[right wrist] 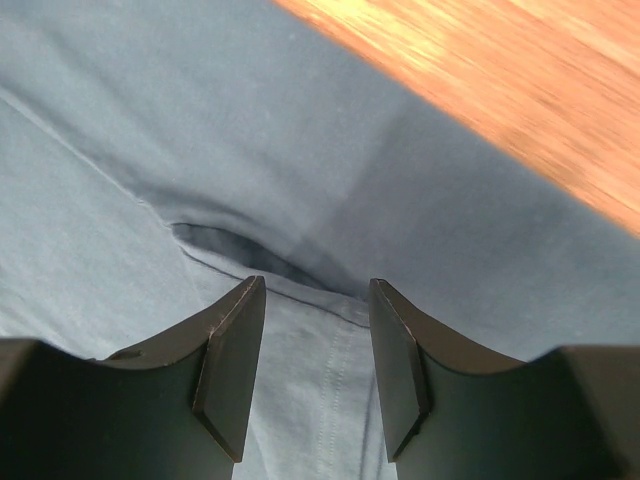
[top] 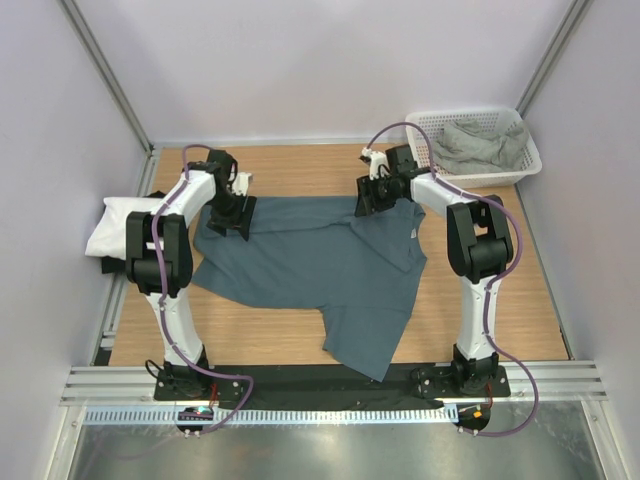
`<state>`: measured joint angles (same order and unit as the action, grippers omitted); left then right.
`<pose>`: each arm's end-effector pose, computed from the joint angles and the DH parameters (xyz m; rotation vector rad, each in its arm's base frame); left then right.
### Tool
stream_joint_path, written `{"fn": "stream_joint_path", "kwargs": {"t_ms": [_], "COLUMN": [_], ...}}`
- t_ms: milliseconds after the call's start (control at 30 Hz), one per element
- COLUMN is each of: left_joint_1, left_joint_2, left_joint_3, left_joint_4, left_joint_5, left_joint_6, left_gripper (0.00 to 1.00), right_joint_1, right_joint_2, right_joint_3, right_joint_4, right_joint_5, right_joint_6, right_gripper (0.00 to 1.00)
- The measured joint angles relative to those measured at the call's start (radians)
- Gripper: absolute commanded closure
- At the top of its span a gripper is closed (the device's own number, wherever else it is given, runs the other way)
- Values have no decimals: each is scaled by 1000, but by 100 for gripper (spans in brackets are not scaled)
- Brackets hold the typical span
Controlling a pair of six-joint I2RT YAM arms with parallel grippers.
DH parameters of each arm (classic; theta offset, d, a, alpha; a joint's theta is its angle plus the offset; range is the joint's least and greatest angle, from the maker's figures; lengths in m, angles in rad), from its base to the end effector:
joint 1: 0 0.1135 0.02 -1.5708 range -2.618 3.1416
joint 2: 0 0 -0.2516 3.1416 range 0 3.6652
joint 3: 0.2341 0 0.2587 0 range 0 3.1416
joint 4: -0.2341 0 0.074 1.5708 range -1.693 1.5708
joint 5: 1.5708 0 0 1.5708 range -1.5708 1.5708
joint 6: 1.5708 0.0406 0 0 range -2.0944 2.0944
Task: Fold and stack the t-shirts
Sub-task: Fold the tshirt
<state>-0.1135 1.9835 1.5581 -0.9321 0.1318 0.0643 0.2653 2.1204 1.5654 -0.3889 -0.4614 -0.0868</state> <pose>0.3959 -0.0505 0.1831 0.2803 2.9117 -0.2007 0.4408 0.1385 0.1571 -0.6211 2.4121 0.6528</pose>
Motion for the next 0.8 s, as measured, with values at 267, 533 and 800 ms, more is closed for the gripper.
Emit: {"fn": "stream_joint_path", "kwargs": {"t_ms": [267,533,800], "left_joint_1": [0,0,0], "left_joint_2": [19,23,23], "left_joint_3": [11,11,11], "left_joint_4": [-1,-2,-2], "left_joint_5": [0,0,0], "left_joint_6": [0,0,0], "left_gripper": [34,34,34], "right_joint_1": [-31,-53,-51], "right_joint_2": [0,0,1], "right_joint_3": [-2,-21,-21], "right_joint_4": [-1,-3,-6], "right_joint_5": [18,25,16], "right_joint_6": [-23,-40,-51], "right_gripper": [48,52,57]}}
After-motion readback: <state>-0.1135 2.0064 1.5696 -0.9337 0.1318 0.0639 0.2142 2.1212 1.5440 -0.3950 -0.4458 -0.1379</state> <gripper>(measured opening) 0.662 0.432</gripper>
